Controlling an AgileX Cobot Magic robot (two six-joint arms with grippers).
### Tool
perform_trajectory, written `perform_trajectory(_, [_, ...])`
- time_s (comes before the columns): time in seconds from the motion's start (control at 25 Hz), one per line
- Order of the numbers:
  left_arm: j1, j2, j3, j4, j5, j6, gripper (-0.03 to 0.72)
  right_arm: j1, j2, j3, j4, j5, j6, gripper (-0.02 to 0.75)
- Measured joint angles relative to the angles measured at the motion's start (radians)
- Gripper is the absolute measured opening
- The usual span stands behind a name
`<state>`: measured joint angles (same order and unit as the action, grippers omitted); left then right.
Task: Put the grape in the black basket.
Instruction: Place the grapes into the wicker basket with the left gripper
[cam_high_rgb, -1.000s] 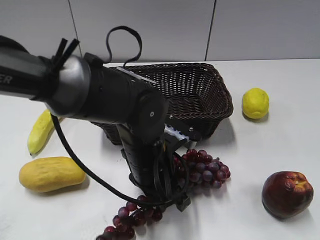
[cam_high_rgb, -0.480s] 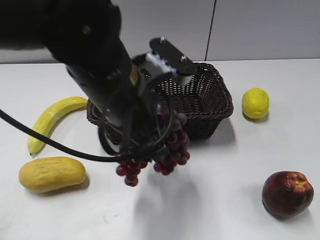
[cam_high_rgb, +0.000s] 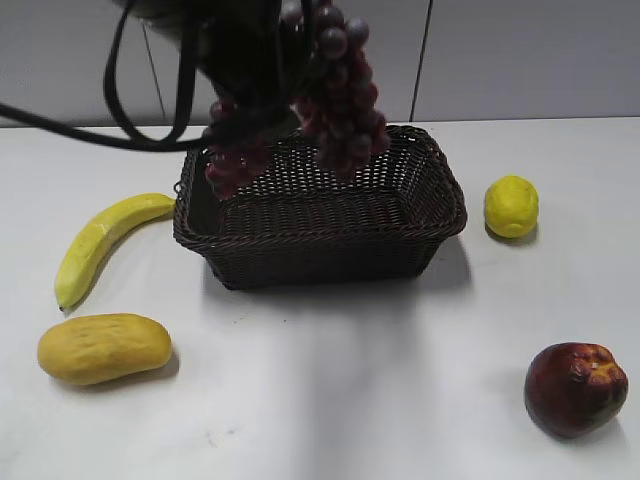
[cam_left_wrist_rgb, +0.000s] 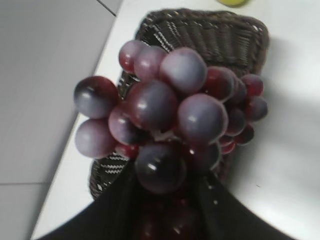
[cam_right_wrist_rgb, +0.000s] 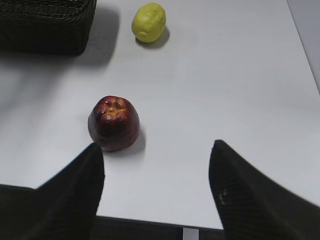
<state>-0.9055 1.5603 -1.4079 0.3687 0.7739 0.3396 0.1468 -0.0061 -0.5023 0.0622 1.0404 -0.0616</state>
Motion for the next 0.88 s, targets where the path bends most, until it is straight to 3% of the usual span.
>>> perform_trajectory(0.12, [0.04,0.042,-0.017,0.055,-0.105,0.002,0.237,0.0,0.0,0.0,0.0,0.0,0.0,0.498])
perform_trajectory(0.4, [0.162,0.252,-0.018,0.067,-0.218,0.003,0.235,0.0,0.0,0.0,0.0,0.0,0.0,0.498])
perform_trajectory(0.68, [0.171,0.397,-0.018,0.074,-0.473,0.003,0.231,0.0,0.0,0.0,0.0,0.0,0.0,0.498])
perform_trajectory(0.88, [0.171,0.452,-0.018,0.078,-0.476,0.003,0.231,0.0,0.0,0.0,0.0,0.0,0.0,0.498])
